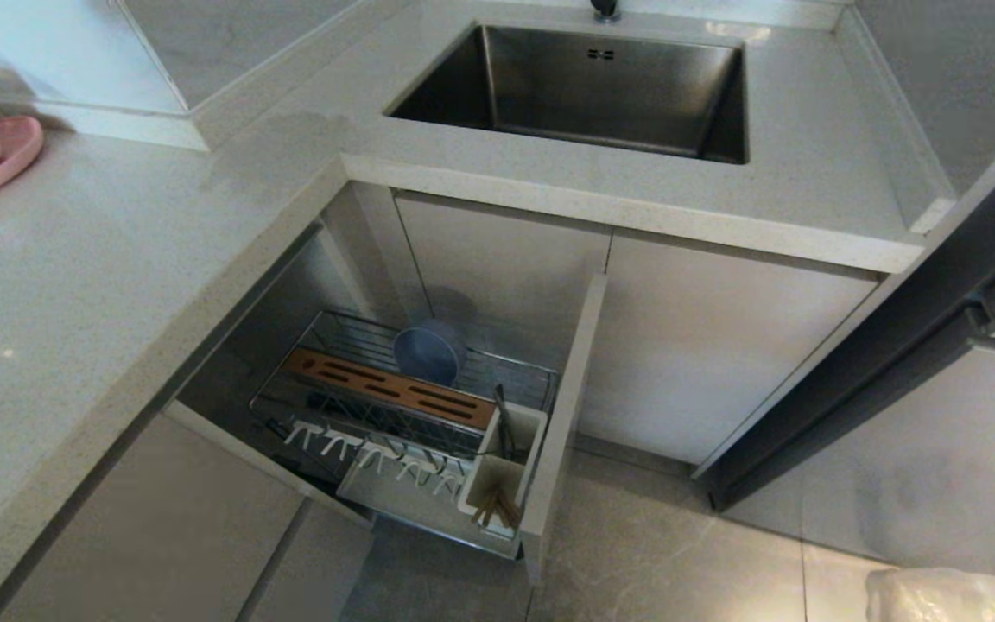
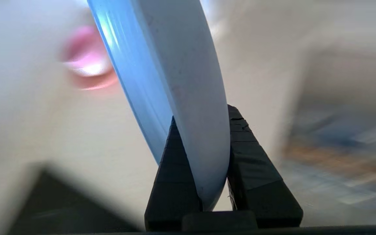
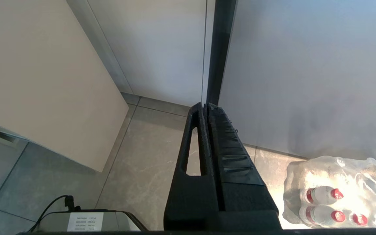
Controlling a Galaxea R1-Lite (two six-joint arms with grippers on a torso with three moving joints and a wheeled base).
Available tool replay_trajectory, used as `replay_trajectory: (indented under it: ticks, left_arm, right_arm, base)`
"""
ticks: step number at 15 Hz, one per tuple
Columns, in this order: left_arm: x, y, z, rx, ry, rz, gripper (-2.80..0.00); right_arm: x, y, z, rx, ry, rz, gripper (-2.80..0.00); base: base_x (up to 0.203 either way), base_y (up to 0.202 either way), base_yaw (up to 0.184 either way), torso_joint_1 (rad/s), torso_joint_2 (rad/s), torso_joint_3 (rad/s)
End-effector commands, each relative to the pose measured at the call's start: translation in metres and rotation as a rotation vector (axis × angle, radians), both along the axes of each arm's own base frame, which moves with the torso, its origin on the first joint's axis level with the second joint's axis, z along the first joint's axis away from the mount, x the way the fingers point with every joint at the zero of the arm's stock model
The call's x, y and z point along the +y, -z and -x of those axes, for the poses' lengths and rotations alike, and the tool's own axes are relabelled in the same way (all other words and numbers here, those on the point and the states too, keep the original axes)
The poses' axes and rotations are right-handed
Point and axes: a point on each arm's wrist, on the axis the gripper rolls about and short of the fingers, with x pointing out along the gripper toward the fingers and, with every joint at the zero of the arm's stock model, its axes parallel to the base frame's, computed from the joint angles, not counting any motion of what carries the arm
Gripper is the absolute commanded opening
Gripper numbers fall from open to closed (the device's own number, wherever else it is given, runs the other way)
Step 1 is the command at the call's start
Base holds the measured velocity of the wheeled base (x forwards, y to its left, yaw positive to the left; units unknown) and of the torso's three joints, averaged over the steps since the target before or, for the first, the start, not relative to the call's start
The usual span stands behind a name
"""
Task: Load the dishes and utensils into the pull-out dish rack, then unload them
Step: Take the plate out of the cupboard
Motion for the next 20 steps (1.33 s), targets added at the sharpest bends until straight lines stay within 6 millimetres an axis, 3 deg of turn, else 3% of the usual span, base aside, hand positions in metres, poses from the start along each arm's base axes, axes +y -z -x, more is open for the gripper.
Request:
replay_trajectory:
  ticks: [1, 5, 7, 9, 15, 20]
  left_arm:
    - [0.01, 0.007, -0.01, 0.103, -0.076, -0.127, -2.8]
    - [0.025, 0.023, -0.014, 0.318, 0.077, -0.225, -2.8]
    - [0.026, 0.034, -0.011, 0.435, 0.219, -0.19, -2.8]
    - [0.034, 0.043, -0.016, 0.543, 0.254, -0.164, -2.8]
    - [0.067, 0.051, -0.055, 0.615, 0.002, -0.247, -2.8]
    - [0.08, 0.081, -0.104, 0.679, -0.16, -0.377, -2.8]
  right_arm:
    - [0.0, 0.0, 0.0, -0.001, 0.0, 0.0, -2.8]
    - [0.0, 0.0, 0.0, 0.0, 0.0, 0.0, -2.8]
    - [0.0, 0.0, 0.0, 0.0, 0.0, 0.0, -2.8]
    - [0.0, 0.0, 0.0, 0.0, 0.0, 0.0, -2.8]
    - [0.0, 0.0, 0.0, 0.0, 0.0, 0.0, -2.8]
    - [0.0, 0.0, 0.0, 0.0, 0.0, 0.0, -2.8]
  base:
    - [0.0, 0.0, 0.0, 0.0, 0.0, 0.0]
    - [0.0, 0.0, 0.0, 0.0, 0.0, 0.0]
    - [0.0, 0.0, 0.0, 0.0, 0.0, 0.0]
    - [0.0, 0.0, 0.0, 0.0, 0.0, 0.0]
    - [0.0, 0.0, 0.0, 0.0, 0.0, 0.0]
    - [0.0, 0.0, 0.0, 0.0, 0.0, 0.0]
